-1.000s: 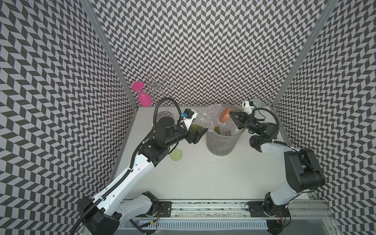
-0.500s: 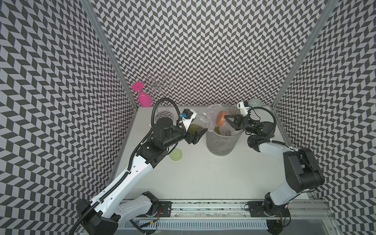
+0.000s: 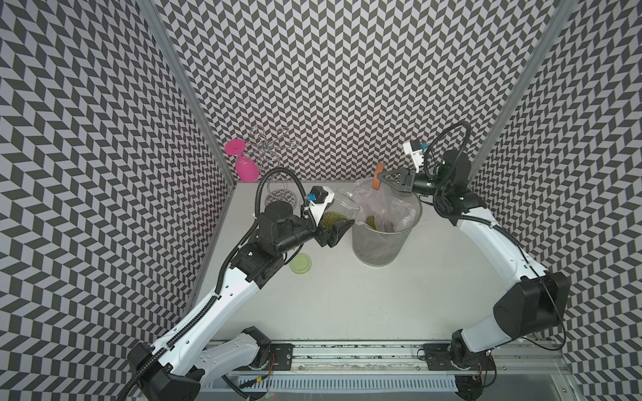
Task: Empty moldy mung beans from jars
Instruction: Place the lid at the center of the board.
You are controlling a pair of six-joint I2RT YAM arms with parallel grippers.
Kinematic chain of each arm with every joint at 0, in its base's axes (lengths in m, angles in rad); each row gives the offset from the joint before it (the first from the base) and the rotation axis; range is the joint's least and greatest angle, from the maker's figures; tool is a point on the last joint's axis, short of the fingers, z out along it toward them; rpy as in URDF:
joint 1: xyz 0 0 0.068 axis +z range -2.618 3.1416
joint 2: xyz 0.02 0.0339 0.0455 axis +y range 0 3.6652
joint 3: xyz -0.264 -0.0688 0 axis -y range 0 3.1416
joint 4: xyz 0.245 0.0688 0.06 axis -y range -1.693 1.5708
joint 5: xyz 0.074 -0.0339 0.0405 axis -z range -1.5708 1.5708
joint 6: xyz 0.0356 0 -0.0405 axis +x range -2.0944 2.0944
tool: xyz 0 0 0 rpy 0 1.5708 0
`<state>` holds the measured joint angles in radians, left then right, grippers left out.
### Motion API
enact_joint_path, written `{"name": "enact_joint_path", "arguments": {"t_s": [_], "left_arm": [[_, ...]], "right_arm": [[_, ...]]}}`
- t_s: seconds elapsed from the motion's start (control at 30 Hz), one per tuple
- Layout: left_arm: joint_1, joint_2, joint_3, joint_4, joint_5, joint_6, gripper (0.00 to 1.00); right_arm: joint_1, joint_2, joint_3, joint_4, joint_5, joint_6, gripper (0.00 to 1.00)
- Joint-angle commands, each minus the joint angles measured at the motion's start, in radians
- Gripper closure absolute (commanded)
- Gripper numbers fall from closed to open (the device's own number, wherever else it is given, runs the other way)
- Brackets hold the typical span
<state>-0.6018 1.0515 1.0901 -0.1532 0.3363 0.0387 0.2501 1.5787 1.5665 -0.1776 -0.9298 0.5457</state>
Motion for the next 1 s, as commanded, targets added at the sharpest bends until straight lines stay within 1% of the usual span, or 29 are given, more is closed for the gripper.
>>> {"name": "enact_joint_path", "arguments": {"t_s": [0.0, 0.07, 0.17, 0.3, 0.5, 0.67, 0.8, 0.97], "left_arm": [[-0.004, -0.038, 0.003, 0.104, 0.027, -0.011, 0.92], [-0.004, -0.038, 0.000, 0.103, 0.030, -0.012, 0.92], [-0.004, -0.039, 0.000, 0.105, 0.036, -0.012, 0.92], [-0.004, -0.045, -0.002, 0.101, 0.038, -0.011, 0.92], [-0.004, -0.054, -0.010, 0.097, 0.042, -0.011, 0.92], [-0.004, -0.060, -0.013, 0.096, 0.045, -0.010, 0.92], [-0.004, -0.062, -0.015, 0.097, 0.049, -0.010, 0.92], [-0.004, -0.064, -0.019, 0.107, 0.061, -0.015, 0.92]], "right_arm": [[0.053, 0.059, 0.133, -0.485, 0.219, -0.334, 1.00], [0.088, 0.075, 0.170, -0.559, 0.319, -0.368, 1.00], [0.137, 0.088, 0.190, -0.614, 0.454, -0.384, 1.00], [0.190, 0.103, 0.219, -0.662, 0.591, -0.394, 1.00], [0.242, 0.121, 0.264, -0.699, 0.689, -0.400, 1.00], [0.269, 0.141, 0.316, -0.751, 0.744, -0.412, 1.00], [0.286, 0.167, 0.428, -0.837, 0.818, -0.425, 1.00], [0.289, 0.175, 0.566, -0.936, 0.875, -0.419, 1.00]]}}
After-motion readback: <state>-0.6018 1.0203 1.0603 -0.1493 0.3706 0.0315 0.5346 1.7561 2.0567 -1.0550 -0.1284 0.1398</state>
